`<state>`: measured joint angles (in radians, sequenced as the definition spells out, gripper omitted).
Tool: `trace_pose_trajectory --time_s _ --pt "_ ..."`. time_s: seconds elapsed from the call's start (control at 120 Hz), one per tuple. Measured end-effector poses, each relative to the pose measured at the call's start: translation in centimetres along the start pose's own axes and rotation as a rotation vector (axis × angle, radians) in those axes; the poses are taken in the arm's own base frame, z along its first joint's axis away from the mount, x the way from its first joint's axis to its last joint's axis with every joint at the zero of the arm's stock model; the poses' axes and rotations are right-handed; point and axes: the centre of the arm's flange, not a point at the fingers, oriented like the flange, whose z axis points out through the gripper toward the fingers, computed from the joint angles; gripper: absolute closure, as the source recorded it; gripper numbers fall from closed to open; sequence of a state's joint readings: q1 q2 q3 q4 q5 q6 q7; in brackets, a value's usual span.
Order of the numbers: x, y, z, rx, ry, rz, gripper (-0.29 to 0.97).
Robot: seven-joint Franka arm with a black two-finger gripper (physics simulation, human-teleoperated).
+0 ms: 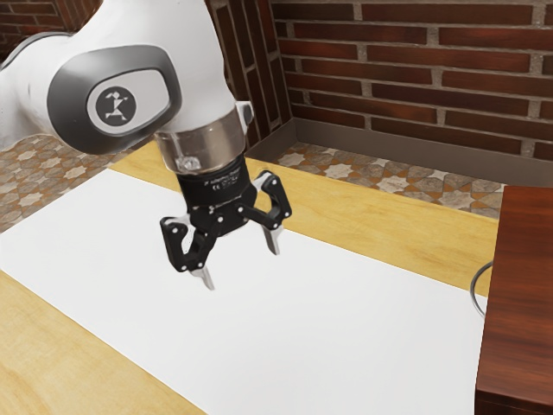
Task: Pull the drawer handle with one arm to open the drawer
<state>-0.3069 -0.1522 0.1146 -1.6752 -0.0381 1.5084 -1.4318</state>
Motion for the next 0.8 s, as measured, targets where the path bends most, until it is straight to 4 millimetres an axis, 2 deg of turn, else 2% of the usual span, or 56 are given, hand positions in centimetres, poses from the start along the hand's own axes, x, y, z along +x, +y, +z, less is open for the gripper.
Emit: trace_pose_trajectory --time_s 0.108,0.142,0.208,0.242,0.325,0.408,0.458,0.542,0.583,0.742,0.8 --pt "0.0 0.7 1.4 -0.003 -0.001 0.000 0.00" --pt "0.1 1.3 2.8 0.009 -0.004 -0.002 0.00" --pt "0.1 1.7 3.7 -0.001 -0.010 -0.006 0.00" --pt "0.0 2.2 3.9 -0.007 -0.011 -0.005 0.00" --pt "-0.2 4.8 3.5 -0.060 -0.008 0.011 0.00" --pt "-0.7 6.2 3.1 -0.136 -0.009 0.071 0.00" --pt "-1.1 7.1 3.8 -0.172 -0.007 0.110 0.00" --pt "-1.8 7.9 4.8 -0.253 0.006 0.185 0.00" --pt "-2.4 7.6 5.4 -0.291 0.003 0.220 0.01" --pt "-5.2 8.2 5.4 -0.417 0.018 0.361 0.01" --pt "-5.7 8.3 6.0 -0.443 0.001 0.405 0.01"
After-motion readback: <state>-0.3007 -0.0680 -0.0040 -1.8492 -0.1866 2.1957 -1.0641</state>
